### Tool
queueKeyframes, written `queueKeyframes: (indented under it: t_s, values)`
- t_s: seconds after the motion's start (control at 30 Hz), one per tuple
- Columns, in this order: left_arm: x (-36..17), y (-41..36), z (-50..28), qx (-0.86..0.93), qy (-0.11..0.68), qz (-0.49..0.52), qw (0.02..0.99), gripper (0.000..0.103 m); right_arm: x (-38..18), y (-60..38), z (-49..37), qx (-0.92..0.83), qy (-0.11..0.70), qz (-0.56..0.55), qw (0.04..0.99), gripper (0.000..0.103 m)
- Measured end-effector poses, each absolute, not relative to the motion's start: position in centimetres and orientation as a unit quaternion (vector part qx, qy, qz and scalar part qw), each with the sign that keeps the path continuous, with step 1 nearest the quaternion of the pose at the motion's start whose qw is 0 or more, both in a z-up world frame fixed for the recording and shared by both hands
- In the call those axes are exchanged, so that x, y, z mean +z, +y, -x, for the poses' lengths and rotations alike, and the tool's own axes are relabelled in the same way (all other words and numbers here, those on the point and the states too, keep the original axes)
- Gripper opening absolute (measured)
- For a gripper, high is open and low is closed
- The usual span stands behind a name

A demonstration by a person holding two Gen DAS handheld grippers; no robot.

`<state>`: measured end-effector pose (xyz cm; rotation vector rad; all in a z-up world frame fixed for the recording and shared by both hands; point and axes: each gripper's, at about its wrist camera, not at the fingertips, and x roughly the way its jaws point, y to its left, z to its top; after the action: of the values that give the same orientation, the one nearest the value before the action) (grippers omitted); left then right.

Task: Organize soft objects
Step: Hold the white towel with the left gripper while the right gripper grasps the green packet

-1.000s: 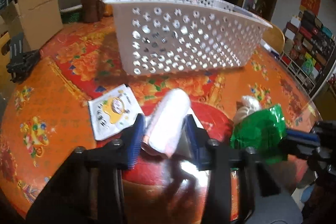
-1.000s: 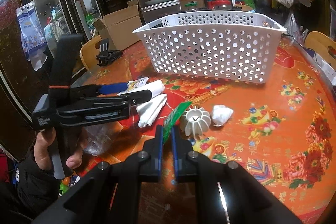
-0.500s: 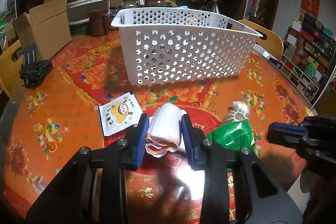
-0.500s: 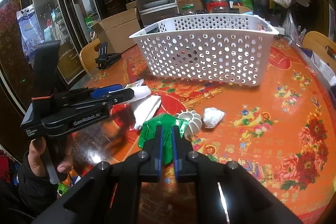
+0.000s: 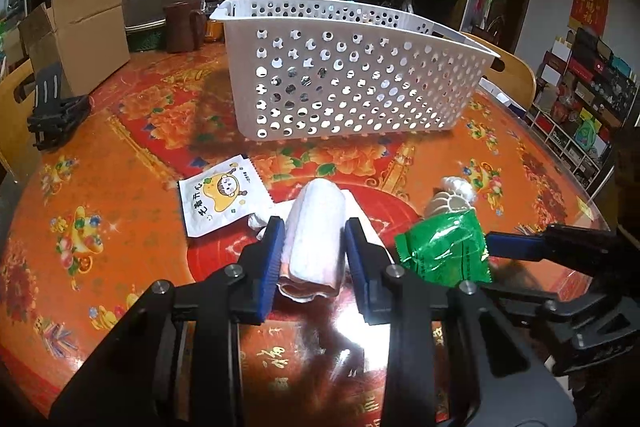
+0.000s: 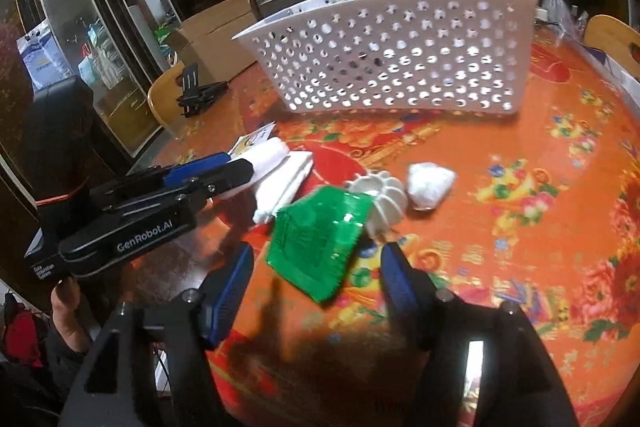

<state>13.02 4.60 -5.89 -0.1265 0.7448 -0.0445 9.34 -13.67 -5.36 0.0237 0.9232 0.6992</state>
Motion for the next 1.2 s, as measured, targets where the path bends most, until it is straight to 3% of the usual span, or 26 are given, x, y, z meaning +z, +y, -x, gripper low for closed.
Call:
queueKeyframes:
  t_s: [0.1, 0.17, 0.23, 0.3, 0.4, 0.6, 0.8, 0.87, 0.9, 1.13, 1.17, 1.2]
  values:
    - [-6.2, 4.7, -12.9, -0.022, 0.365, 0.068, 0.928, 0.029, -5.7, -13.3, -9.9, 0.327, 0.444, -0.015, 0.834, 0.065]
    - [-6.5, 4.8, -12.9, -0.021, 0.368, 0.07, 0.927, 0.029, -5.8, -13.1, -10.0, 0.325, 0.445, -0.011, 0.834, 0.053]
    - [-6.7, 4.6, -12.8, -0.018, 0.37, 0.066, 0.927, 0.029, -6.1, -12.9, -10.1, 0.326, 0.448, -0.007, 0.833, 0.029]
    - [-6.8, 4.3, -12.7, -0.016, 0.371, 0.063, 0.926, 0.029, -6.2, -12.7, -9.9, 0.321, 0.445, 0.006, 0.836, 0.019]
    - [-6.9, 4.0, -12.4, -0.017, 0.372, 0.061, 0.926, 0.028, -5.9, -12.7, -9.5, 0.322, 0.431, 0.014, 0.843, 0.012]
    - [-6.2, 4.0, -11.5, -0.014, 0.355, 0.07, 0.932, 0.026, -3.6, -13.3, -7.7, 0.319, 0.39, 0.045, 0.863, 0.005]
    - [-4.5, 3.7, -10.4, -0.009, 0.334, 0.061, 0.94, 0.023, -1.9, -14.4, -7.3, 0.316, 0.368, 0.048, 0.873, 0.004]
    - [-4.2, 3.5, -10.2, -0.009, 0.332, 0.057, 0.942, 0.001, -1.5, -14.7, -7.2, 0.316, 0.363, 0.048, 0.875, 0.004]
    - [-4.0, 3.4, -10.1, -0.013, 0.332, 0.059, 0.941, 0.0, -1.4, -14.8, -7.1, 0.316, 0.361, 0.047, 0.876, 0.004]
    - [-4.6, 2.9, -10.0, -0.014, 0.339, 0.045, 0.94, 0.002, -1.2, -15.2, -7.0, 0.316, 0.361, 0.044, 0.876, 0.004]
    - [-4.7, 2.9, -9.8, -0.015, 0.338, 0.044, 0.94, 0.006, -1.3, -15.3, -6.9, 0.317, 0.361, 0.044, 0.876, 0.004]
    - [-4.8, 3.0, -9.6, -0.016, 0.338, 0.042, 0.94, 0.021, -1.3, -15.3, -6.9, 0.317, 0.362, 0.044, 0.875, 0.004]
